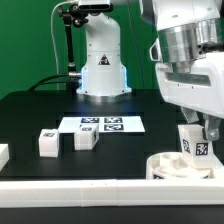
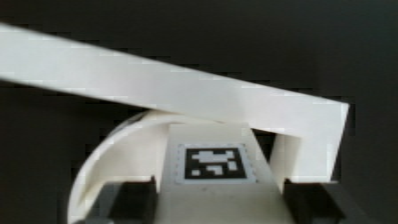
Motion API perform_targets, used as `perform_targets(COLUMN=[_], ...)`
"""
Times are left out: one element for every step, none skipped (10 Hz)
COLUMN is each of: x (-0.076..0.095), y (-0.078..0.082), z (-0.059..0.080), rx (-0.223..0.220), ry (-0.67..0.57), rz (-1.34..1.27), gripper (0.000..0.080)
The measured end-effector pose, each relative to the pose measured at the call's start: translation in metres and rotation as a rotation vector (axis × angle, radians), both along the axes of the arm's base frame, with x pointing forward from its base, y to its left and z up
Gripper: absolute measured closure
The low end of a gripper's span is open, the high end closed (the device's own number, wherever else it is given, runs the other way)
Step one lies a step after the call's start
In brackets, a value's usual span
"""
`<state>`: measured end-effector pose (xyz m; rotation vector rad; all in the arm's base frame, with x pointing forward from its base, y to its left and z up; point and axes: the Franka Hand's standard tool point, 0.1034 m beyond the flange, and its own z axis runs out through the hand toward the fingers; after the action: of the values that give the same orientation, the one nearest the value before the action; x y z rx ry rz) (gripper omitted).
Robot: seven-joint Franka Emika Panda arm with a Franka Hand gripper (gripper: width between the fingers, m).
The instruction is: Assemble stool
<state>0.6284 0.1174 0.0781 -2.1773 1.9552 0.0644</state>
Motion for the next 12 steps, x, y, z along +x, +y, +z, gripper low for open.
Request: perform_targets(x=[0.0,0.0,0.001,0.001,0.0,0.0,0.0,0.0,0.001,0.002,0.001,0.001], y=[0.0,0.0,-0.001,0.0,0.002,0.003,0.004,0.005,0.007,0.007,0.007,0.008], z=[0.0,0.0,0.0,0.0,0.0,-0.001,0.0,0.004,0.009,0.013,0.011,0.011], rx=[0.013,0.03,0.037,0.042,0.061,0.059,0.059,0.059,0.06,0.058,0.055,0.053], ry=[0.007,0.019,0.025,0.029,0.043,0.038,0.037,0.03,0.021,0.011,0.009,0.005], rz=[-0.039,-0.105,-0.14,-0.166,-0.231,-0.201,-0.188,-0.16,-0.155,-0.129,-0.106,-0.088], gripper=[0.0459,0.0459,0.0459,0.0459,0.0459,0.0279,0.0279,0.0177,0.0158,0.0158,0.0151,0.0151])
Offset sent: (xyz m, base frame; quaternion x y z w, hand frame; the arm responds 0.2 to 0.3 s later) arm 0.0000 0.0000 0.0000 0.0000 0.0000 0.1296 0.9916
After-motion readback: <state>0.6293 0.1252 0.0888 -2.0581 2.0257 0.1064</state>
